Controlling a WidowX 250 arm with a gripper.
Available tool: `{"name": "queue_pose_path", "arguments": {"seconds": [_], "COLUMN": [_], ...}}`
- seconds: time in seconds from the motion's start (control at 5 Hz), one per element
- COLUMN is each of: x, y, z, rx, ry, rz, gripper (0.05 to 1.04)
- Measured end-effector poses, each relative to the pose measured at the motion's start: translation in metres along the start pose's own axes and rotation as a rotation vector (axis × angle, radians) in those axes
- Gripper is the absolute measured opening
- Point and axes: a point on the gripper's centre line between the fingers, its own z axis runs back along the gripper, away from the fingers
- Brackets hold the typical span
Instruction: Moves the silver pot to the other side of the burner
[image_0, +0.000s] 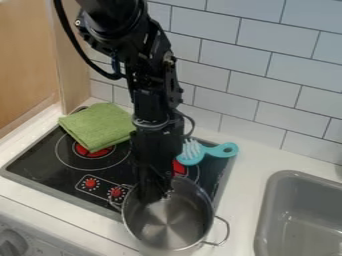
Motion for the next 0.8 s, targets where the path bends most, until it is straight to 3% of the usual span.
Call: {"name": "queue_pose_path", "arguments": {"seconds": [0.6,0.8], "x": [-0.007,-0.016], "y": [0.005,0.022], "z": [0.02,0.044], "rx": [0.026,0.058], "ry": [-0.01,-0.053], "rz": [0.001,0.038], "gripper": [0.055,0.055]}}
